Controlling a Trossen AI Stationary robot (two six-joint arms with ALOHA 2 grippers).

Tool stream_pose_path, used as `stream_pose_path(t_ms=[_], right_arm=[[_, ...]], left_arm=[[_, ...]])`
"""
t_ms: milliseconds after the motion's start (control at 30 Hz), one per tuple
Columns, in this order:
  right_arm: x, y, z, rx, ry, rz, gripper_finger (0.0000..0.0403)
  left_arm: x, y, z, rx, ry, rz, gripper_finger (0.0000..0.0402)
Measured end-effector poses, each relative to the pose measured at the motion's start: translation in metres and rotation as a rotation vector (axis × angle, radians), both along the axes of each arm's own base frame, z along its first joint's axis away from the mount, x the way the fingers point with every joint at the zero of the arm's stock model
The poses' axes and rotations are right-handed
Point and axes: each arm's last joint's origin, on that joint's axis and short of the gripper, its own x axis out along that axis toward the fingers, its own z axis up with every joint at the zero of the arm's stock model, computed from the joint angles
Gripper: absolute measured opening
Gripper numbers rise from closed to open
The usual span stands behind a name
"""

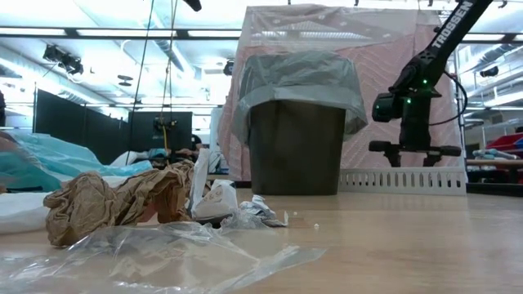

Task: Place trash/remove bag and relplace
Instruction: Put the zip tie into the trash bin

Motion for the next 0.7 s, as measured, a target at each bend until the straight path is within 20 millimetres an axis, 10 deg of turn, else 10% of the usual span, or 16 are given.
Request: stream_pose_path(t_ms=[433, 700], right_arm=[[0.004, 0.007, -0.012, -0.024, -0.034, -0.116, 0.0211], [0.011, 0.003, -0.023, 0.026, -0.009, -0.046, 0.0056]], left_arm=[[-0.004, 0.0, -0.001, 0.044, 0.055, -0.06, 0.0006], [-0.006, 0.0, -0.003, 0.041, 0.078, -0.064, 0.0006]])
